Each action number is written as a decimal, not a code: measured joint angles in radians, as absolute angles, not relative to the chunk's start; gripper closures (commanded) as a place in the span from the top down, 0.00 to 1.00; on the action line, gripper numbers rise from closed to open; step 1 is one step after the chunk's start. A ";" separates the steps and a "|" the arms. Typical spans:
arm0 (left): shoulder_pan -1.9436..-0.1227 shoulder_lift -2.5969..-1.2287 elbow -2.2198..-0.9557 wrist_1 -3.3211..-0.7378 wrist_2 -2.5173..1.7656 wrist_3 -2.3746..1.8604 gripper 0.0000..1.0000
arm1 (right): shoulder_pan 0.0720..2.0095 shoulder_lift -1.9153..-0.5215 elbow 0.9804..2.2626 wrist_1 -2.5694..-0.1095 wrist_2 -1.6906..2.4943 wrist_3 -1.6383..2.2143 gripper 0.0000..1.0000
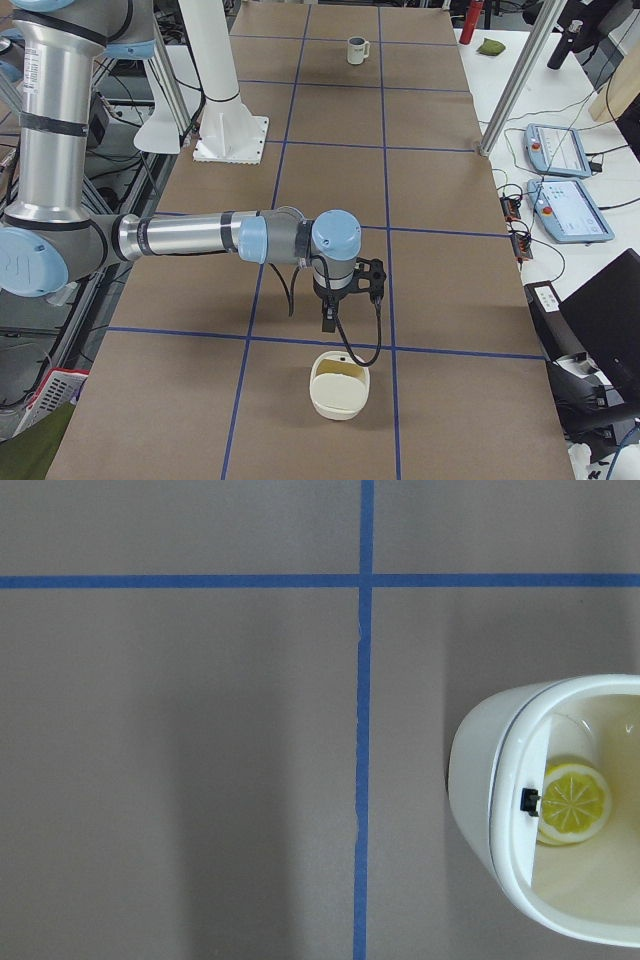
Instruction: Left arm hands cup to right arm to dump lemon
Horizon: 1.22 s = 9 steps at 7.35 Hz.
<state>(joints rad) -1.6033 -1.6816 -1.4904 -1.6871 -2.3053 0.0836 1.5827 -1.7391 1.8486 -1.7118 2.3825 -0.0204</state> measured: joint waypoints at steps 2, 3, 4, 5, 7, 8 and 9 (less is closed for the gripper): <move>-1.588 -1.672 -1.528 -1.685 -2.304 -0.030 1.00 | 1.585 -1.744 1.845 -1.712 2.388 -0.019 1.00; -1.572 -1.655 -1.560 -1.683 -2.303 -0.073 1.00 | 1.586 -1.744 1.843 -1.712 2.389 -0.018 1.00; -1.558 -1.641 -1.582 -1.682 -2.303 -0.109 1.00 | 1.586 -1.744 1.842 -1.712 2.389 -0.017 1.00; -1.550 -1.631 -1.592 -1.680 -2.303 -0.127 1.00 | 1.586 -1.744 1.841 -1.712 2.389 -0.016 1.00; -1.547 -1.619 -1.596 -1.679 -2.304 -0.137 1.00 | 1.587 -1.740 1.828 -1.711 2.386 -0.018 1.00; -1.547 -1.618 -1.596 -1.679 -2.304 -0.138 1.00 | 1.587 -1.734 1.813 -1.710 2.385 -0.016 1.00; -1.546 -1.618 -1.597 -1.678 -2.303 -0.138 1.00 | 1.587 -1.731 1.803 -1.709 2.385 -0.014 1.00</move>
